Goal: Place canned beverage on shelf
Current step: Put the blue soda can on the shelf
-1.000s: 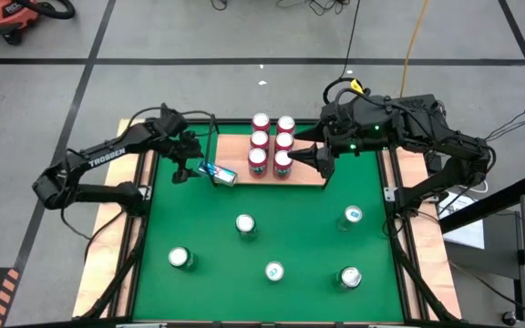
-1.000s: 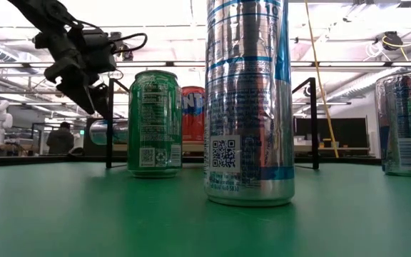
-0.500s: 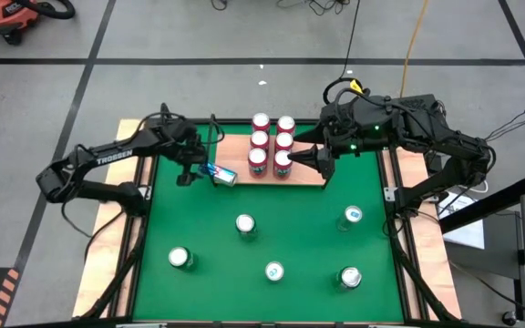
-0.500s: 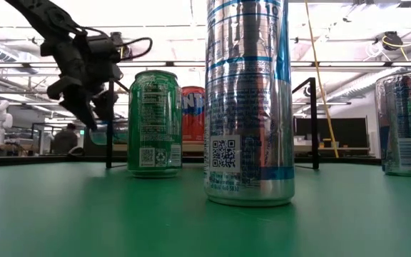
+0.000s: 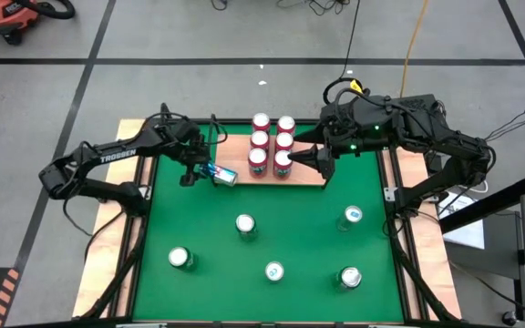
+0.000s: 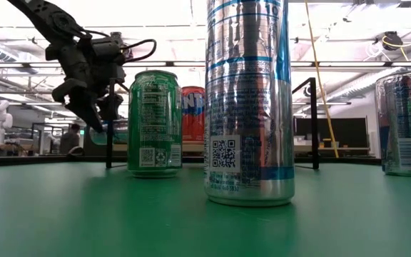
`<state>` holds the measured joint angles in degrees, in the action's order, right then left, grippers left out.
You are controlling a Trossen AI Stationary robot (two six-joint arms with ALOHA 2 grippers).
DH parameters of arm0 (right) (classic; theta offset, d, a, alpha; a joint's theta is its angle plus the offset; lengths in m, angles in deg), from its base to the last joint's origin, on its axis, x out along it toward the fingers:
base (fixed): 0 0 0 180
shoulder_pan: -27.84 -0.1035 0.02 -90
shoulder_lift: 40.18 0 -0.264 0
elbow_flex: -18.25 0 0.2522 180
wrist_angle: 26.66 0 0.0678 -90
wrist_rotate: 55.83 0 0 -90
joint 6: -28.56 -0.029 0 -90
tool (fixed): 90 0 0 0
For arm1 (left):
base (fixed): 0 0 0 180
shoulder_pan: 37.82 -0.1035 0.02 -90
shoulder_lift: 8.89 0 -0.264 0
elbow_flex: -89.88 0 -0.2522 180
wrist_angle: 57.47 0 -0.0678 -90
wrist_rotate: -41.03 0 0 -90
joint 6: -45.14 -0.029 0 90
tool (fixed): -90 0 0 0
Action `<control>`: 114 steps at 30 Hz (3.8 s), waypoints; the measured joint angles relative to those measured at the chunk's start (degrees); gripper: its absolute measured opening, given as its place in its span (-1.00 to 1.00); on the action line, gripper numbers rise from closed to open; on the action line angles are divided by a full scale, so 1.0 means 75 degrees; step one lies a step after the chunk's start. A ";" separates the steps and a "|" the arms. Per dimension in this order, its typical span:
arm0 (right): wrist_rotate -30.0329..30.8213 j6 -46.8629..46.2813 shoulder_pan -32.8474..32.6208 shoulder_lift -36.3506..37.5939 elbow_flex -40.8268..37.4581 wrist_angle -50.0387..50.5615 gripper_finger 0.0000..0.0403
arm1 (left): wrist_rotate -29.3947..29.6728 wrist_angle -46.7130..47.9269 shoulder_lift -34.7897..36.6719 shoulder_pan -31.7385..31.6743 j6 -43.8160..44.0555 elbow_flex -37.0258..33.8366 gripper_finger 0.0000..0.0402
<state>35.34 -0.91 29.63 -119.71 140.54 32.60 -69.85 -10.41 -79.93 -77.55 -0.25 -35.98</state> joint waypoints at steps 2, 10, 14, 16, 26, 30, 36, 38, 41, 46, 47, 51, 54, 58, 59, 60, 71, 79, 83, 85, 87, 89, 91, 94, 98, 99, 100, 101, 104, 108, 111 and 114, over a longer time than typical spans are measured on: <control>0.0000 0.0014 0.0000 0.0000 0.0000 0.0003 0.60 | 0.0001 0.0008 -0.0001 0.0000 0.0000 0.0000 0.53; 0.0003 0.0047 0.0000 0.0000 0.0000 0.0003 0.60 | 0.0096 0.0119 0.0001 0.0003 0.0004 -0.0085 0.43; 0.0003 0.0050 0.0000 0.0000 0.0000 0.0003 0.60 | 0.0090 0.0195 0.0003 0.0003 0.0006 -0.0090 0.43; 0.0003 0.0050 0.0000 0.0000 0.0000 0.0003 0.60 | 0.0096 0.0196 0.0003 0.0013 0.0007 -0.0090 0.40; 0.0004 0.0050 0.0000 0.0000 0.0000 0.0002 0.60 | 0.0317 0.0455 0.0279 0.0017 0.0183 -0.0108 -0.07; 0.0014 0.0065 0.0000 0.0000 0.0000 -0.0007 0.60 | 0.0633 0.0712 0.0727 0.0015 0.0408 -0.0148 -0.09; 0.0026 0.0192 0.0000 0.0000 0.0000 -0.0032 0.60 | 0.0940 0.1243 0.1387 0.0009 0.0433 -0.0149 -0.07; 0.0026 0.0225 0.0000 0.0000 0.0000 -0.0032 0.60 | 0.0977 0.1358 0.1538 0.0009 0.0844 -0.0146 -0.07; 0.0029 0.0227 0.0000 0.0000 0.0000 -0.0036 0.60 | 0.1109 0.1520 0.1707 0.0009 0.1699 -0.0142 -0.07; 0.0029 0.0236 0.0000 0.0000 0.0000 -0.0064 0.60 | 0.1110 0.1946 0.1755 0.0052 0.1807 -0.0132 -0.07; 0.0029 0.0258 0.0000 0.0000 0.0000 -0.0071 0.60 | 0.1104 0.1988 0.1724 0.0051 0.1810 -0.0127 -0.07; 0.0029 0.0283 0.0000 0.0000 0.0000 -0.0073 0.60 | 0.1216 0.2277 0.1607 0.0048 0.2029 -0.0111 -0.07; 0.0029 0.0283 0.0000 0.0000 0.0000 -0.0073 0.60 | 0.1282 0.2328 0.1600 0.0053 0.2558 -0.0111 -0.07; 0.0032 0.0235 0.0000 0.0000 0.0000 -0.0073 0.60 | 0.1482 0.2448 0.1752 0.0050 0.2705 -0.0073 -0.07; 0.0032 0.0233 0.0000 0.0000 0.0002 -0.0073 0.60 | 0.1562 0.2486 0.1782 0.0052 0.2760 -0.0037 -0.07; 0.0029 0.0233 0.0000 0.0000 0.0000 -0.0073 0.60 | 0.1666 0.2533 0.1831 0.0052 0.2804 0.0019 -0.07; 0.0032 0.0362 0.0000 0.0000 0.0000 -0.0090 0.60 | 0.2092 0.3210 0.2417 0.0050 0.4327 0.0425 -0.07; 0.0064 0.0443 0.0001 -0.0035 0.0004 -0.0096 0.60 | 0.2501 0.3534 0.2727 0.0050 0.6014 0.0425 -0.07; 0.0056 0.0431 0.0003 -0.0197 0.0009 -0.0188 0.60 | 0.2967 0.3491 0.3095 0.0049 0.7021 0.0425 -0.07; 0.0031 0.0429 0.0002 -0.0337 0.0009 -0.0260 0.60 | 0.3133 0.3485 0.3348 0.0044 0.7427 0.0425 -0.07; 0.0024 0.0426 0.0001 -0.0493 0.0009 -0.0454 0.60 | 0.3266 0.3477 0.3627 0.0047 0.7747 0.0425 -0.07; -0.0011 0.0409 0.0001 -0.0651 0.0009 -0.0658 0.60 | 0.3324 0.3464 0.3911 0.0047 0.7952 0.0461 -0.07; -0.0179 0.0287 0.0008 -0.0846 0.0009 -0.0961 0.60 | 0.3393 0.3453 0.4158 0.0047 0.8173 0.0620 -0.07; -0.0192 0.0018 0.0066 -0.1136 0.0009 -0.1385 0.60 | 0.3424 0.3258 0.4478 0.0047 0.8216 0.0980 -0.07; -0.0194 -0.0317 0.0272 -0.1595 0.0009 -0.2239 0.60 | 0.3412 0.2667 0.4827 0.0050 0.8212 0.1504 -0.07; -0.0215 -0.0358 0.0328 -0.1728 0.0009 -0.2517 0.60 | 0.3372 0.2426 0.4903 0.0050 0.8209 0.1618 -0.07; -0.0340 -0.0380 0.0405 -0.1839 0.0009 -0.2803 0.60 | 0.3288 0.2194 0.4963 0.0050 0.8212 0.1710 -0.07; -0.0527 -0.0414 0.0477 -0.1969 0.0009 -0.3107 0.60 | 0.3174 0.1937 0.5020 0.0050 0.8212 0.1796 -0.07; -0.0850 -0.0903 0.0707 -0.2278 0.0009 -0.3891 0.60 | 0.2643 0.1060 0.5097 0.0050 0.8210 0.1995 -0.07; -0.0959 -0.1220 0.1009 -0.2600 0.0009 -0.4819 0.60 | 0.1649 -0.0305 0.5078 0.0050 0.8192 0.2017 -0.07; -0.0916 -0.1235 0.1235 -0.2800 0.0009 -0.5421 0.60 | 0.0923 -0.1166 0.4919 0.0071 0.8198 0.2022 -0.07; -0.0727 -0.0886 0.1408 -0.2900 0.0008 -0.5787 0.62 | 0.0509 -0.1798 0.4739 0.0178 0.8171 0.2022 -0.07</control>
<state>29.89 -7.56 40.19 -141.46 140.60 -10.81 -66.03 -23.90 -44.39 -76.21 61.03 -20.81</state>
